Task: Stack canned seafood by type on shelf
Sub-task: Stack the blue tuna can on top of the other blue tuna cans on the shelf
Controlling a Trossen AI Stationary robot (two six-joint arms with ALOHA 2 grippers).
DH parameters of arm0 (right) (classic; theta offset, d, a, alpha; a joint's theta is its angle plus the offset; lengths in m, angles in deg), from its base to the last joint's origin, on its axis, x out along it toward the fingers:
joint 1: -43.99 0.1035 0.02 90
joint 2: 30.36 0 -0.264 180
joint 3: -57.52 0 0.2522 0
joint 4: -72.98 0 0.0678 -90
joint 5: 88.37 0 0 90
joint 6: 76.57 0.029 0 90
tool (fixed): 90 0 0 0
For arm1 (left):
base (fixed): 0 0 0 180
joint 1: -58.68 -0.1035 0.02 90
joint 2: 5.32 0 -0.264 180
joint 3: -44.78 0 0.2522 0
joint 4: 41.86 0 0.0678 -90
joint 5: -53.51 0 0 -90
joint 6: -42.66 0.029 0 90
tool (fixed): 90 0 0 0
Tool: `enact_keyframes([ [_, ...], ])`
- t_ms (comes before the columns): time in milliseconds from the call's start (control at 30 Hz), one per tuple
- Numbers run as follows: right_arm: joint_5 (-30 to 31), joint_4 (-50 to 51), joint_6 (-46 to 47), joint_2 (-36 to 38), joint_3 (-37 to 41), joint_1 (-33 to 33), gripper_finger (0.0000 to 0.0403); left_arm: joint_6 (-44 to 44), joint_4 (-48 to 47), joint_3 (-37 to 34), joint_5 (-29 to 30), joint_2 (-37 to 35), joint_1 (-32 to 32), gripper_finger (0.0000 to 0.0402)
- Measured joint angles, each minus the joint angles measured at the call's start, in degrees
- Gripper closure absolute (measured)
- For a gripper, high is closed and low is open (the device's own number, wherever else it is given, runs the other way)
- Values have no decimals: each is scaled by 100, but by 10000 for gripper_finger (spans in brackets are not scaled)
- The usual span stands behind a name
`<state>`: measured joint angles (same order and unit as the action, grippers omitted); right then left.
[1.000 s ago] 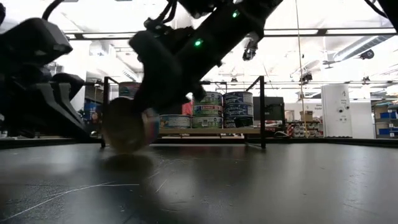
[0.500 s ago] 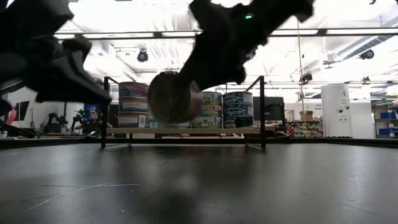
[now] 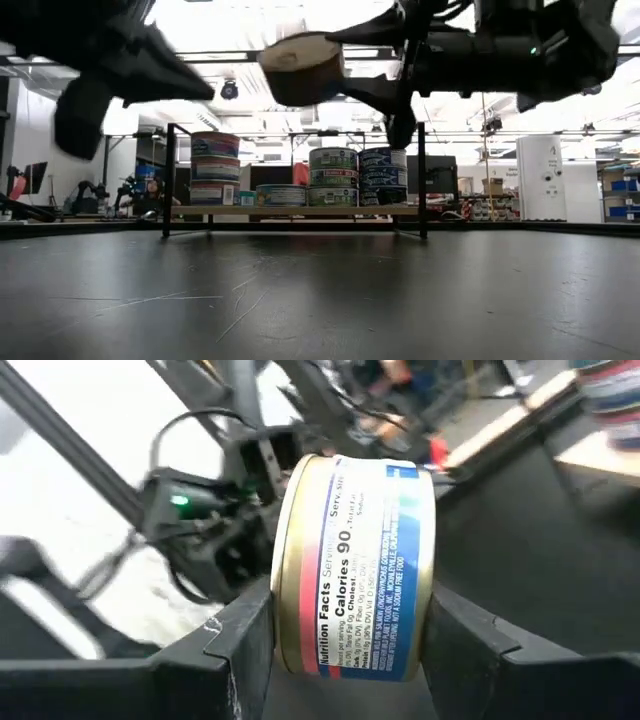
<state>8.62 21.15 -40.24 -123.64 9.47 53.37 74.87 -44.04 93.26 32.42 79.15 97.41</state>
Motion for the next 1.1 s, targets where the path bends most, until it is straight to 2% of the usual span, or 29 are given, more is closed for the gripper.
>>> enact_keyframes([
  [167, -741, -666, 666, -433, -28, -239, 210, 1520, 60, -35, -383, -689, -439, 402],
  [267, -850, -796, 803, -650, -52, -273, 210, 2720, 36, -140, -421, -1224, -644, 402],
  [333, -849, -1171, 910, -833, -91, -279, 210, 3163, 164, -150, -730, -1711, -857, 401],
  [400, -863, -1605, 982, -1001, -128, -279, 210, 3171, 288, -150, -1720, -2267, -1164, 401],
  [533, -946, -1960, 1087, -1293, -271, -279, 210, 2423, 299, -193, -4905, -3244, -1977, 402],
  [567, -986, -1955, 1098, -1349, -324, -279, 210, 2111, 292, -224, -5525, -3410, -2192, 401],
  [633, -1027, -1890, 1103, -1404, -350, -279, 210, 1358, 237, -294, -6542, -3630, -2557, 401],
  [733, -1042, -1906, 1037, -1484, -401, -279, 210, 551, -40, -426, -7548, -3744, -2807, 401],
  [967, -890, -1945, 1019, -1562, -547, -357, 210, 341, -147, -517, -7684, -3399, -2764, 401],
  [1033, -915, -1932, 1070, -1560, -639, -407, 210, 404, -153, -406, -7429, -3297, -2762, 401],
  [1100, -1155, -1865, 1140, -1558, -703, -520, 210, 513, -265, -273, -6920, -3267, -2764, 401],
])
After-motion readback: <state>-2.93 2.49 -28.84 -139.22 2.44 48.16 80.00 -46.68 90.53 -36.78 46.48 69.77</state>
